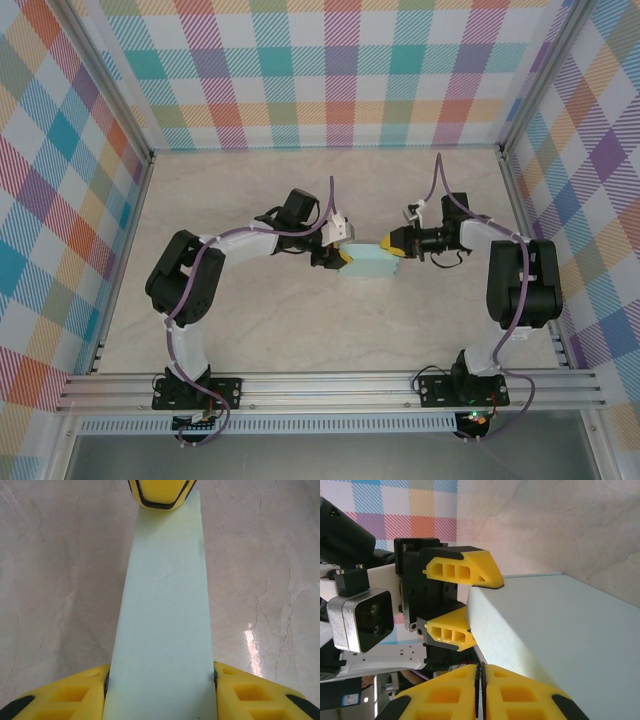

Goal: Fold the paper box

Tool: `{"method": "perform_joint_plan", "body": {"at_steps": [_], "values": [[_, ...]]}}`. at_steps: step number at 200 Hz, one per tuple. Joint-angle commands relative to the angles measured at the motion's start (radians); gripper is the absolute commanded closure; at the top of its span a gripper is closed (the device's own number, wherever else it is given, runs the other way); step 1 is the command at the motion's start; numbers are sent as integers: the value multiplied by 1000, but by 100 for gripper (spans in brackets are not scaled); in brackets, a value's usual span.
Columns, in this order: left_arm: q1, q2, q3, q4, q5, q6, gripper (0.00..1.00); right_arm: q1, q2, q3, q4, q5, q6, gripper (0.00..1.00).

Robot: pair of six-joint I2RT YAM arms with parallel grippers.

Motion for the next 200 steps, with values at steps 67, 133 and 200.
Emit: {"method": "perform_joint_plan", "body": {"at_steps": [67, 133, 200], "values": [[-52, -199, -128, 72, -498, 256, 54, -18, -346, 108, -54, 888, 141, 62], [-127, -151, -365, 504, -751, 380, 6, -18, -422, 11, 3, 1000, 211, 54], [-127, -312, -374, 354, -697, 181, 0, -19, -513, -13, -31, 1173, 187, 43]]}}
